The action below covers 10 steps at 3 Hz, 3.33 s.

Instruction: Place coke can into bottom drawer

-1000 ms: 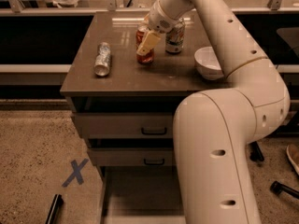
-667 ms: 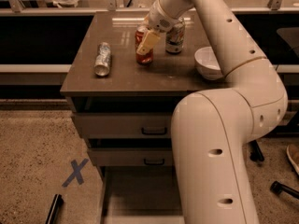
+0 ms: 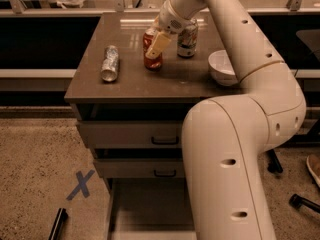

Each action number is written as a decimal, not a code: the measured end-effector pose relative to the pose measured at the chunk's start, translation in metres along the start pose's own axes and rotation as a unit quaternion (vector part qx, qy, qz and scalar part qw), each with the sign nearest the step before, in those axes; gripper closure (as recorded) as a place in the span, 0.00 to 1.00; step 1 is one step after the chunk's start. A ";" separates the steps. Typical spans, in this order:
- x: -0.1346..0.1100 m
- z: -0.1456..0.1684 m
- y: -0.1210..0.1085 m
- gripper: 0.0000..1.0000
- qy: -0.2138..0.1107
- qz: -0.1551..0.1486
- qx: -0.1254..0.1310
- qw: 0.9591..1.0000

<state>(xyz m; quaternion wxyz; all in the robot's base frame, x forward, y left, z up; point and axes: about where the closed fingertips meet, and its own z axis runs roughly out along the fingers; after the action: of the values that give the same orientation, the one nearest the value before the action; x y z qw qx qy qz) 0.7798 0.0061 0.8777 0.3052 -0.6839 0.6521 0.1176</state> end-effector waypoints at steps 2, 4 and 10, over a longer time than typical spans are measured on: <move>-0.052 -0.015 0.013 1.00 -0.049 -0.030 -0.016 0.998; -0.136 -0.075 0.041 1.00 -0.107 -0.082 -0.017 0.991; -0.126 -0.212 0.175 1.00 -0.157 -0.025 0.074 0.984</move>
Offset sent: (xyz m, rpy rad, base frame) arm -0.0660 0.0864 0.1191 0.2167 -0.0367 0.2585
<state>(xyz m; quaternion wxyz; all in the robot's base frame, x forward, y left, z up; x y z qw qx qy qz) 0.5452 -0.0053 1.0679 0.4570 -0.6486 0.5853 0.1670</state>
